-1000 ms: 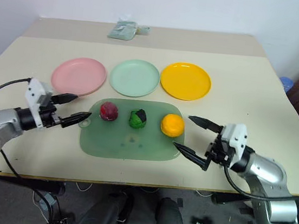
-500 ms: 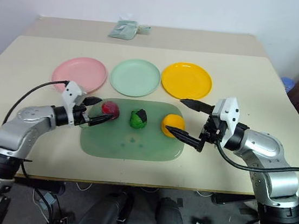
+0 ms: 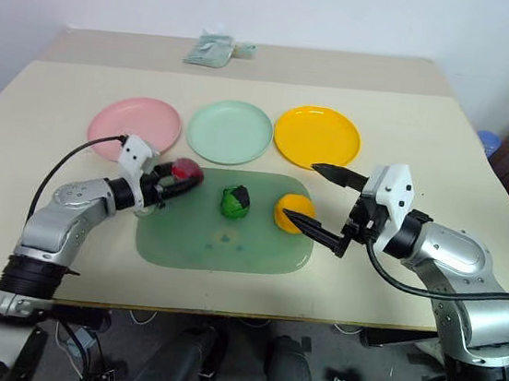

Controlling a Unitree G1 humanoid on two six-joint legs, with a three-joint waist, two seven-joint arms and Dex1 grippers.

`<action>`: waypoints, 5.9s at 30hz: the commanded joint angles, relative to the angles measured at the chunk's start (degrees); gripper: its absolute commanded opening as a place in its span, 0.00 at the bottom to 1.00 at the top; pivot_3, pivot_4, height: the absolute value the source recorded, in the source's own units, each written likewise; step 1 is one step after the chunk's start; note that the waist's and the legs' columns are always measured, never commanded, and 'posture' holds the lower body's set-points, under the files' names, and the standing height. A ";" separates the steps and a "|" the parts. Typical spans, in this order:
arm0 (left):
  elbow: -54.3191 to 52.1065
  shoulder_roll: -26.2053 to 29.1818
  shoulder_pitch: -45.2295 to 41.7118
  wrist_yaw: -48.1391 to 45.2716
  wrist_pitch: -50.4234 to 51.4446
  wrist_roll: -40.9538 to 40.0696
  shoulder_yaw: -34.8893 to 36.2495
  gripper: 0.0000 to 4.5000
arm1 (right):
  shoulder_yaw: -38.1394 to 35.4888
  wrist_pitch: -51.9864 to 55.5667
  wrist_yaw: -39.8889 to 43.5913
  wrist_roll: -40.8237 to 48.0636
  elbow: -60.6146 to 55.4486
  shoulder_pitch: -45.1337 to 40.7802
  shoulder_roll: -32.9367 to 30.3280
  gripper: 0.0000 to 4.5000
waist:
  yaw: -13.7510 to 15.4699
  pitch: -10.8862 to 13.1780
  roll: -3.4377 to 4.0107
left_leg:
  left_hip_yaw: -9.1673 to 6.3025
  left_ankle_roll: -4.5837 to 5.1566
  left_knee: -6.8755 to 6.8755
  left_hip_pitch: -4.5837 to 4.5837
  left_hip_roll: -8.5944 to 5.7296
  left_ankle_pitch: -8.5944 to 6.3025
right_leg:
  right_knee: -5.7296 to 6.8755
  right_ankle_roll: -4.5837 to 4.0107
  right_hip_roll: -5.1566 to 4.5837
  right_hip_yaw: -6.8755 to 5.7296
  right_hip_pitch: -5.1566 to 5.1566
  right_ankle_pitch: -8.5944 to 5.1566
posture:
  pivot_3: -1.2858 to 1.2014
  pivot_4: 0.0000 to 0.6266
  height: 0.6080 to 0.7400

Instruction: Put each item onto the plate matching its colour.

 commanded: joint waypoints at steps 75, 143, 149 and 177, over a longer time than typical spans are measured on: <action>46.92 -15.67 -36.97 10.82 -14.73 10.16 -3.40 0.61 | -7.34 1.37 -16.64 -5.73 -15.56 19.74 1.66 1.00 | 1.28 0.16 -0.37 | 0.02 -0.01 0.21 -0.05 -0.02 -0.04 | -0.16 0.29 0.07 -0.05 0.15 0.29 | 0.52 0.24 1.00; -27.62 10.06 26.36 -15.54 -10.94 -8.10 6.99 1.00 | 7.52 -24.08 -16.32 -23.20 60.57 -37.94 18.55 0.63 | -0.42 0.21 0.06 | 0.08 -0.09 -0.08 0.04 -0.02 -0.01 | -0.05 0.12 0.10 0.10 -0.03 0.36 | 0.52 0.24 1.00; -30.80 8.59 28.87 -10.42 -11.43 -6.70 9.24 1.00 | 8.51 -36.25 -17.87 -29.52 91.33 -50.24 21.51 0.63 | -1.48 0.24 0.10 | 0.10 -0.14 -0.19 0.04 -0.01 0.03 | 0.00 0.08 0.12 0.12 -0.12 0.37 | 0.52 0.24 1.00; -19.94 12.40 22.04 -20.20 -13.36 -8.69 5.60 1.00 | -4.94 -2.19 -4.42 -10.08 6.46 3.34 3.70 1.00 | -0.56 0.26 0.47 | 0.09 -0.23 -0.07 0.04 0.02 -0.04 | 0.06 -0.12 0.12 0.21 -0.11 0.23 | 0.52 0.24 1.00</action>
